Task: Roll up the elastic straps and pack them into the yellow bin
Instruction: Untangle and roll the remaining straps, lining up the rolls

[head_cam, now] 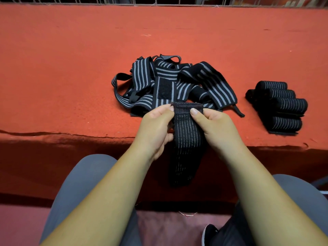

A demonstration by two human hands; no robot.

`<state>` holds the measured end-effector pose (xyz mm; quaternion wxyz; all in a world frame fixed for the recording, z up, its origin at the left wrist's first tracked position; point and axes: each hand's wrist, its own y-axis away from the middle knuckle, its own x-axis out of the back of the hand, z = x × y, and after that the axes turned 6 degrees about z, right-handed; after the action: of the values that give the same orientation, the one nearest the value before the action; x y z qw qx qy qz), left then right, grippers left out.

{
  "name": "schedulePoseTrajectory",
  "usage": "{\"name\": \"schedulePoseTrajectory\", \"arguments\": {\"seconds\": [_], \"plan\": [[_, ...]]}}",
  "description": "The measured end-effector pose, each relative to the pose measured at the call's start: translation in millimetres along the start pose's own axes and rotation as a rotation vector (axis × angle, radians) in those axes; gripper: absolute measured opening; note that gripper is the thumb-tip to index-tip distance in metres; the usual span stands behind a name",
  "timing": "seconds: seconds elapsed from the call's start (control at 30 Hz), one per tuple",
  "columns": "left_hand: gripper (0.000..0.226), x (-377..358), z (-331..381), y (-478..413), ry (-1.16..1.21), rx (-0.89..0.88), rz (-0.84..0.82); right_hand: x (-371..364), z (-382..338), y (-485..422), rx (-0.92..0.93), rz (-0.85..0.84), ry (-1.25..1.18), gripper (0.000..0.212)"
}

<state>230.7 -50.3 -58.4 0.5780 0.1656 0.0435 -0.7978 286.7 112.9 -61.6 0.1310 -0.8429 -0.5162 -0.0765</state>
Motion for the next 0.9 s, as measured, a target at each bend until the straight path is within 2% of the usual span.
{"name": "schedulePoseTrajectory", "arguments": {"seconds": [0.1,0.23,0.4,0.67,0.8,0.9], "plan": [[0.028,0,1,1,-0.025,-0.019,-0.021,0,2,0,0.018,0.006,-0.004,0.063],[0.027,0,0,1,-0.051,-0.052,-0.048,1,3,0,-0.011,0.008,-0.055,0.035],[0.028,-1,-3,3,-0.06,-0.072,-0.075,2,4,0,-0.027,0.012,-0.05,0.036],[0.028,-4,-15,0,-0.024,-0.157,-0.055,-3,8,3,0.058,0.161,0.116,0.045],[0.029,-7,-8,3,0.05,-0.126,-0.052,-5,9,3,0.097,0.24,0.132,0.037],[0.029,-10,-1,3,0.088,-0.116,-0.061,-6,7,2,0.026,0.17,0.051,0.028]]}}
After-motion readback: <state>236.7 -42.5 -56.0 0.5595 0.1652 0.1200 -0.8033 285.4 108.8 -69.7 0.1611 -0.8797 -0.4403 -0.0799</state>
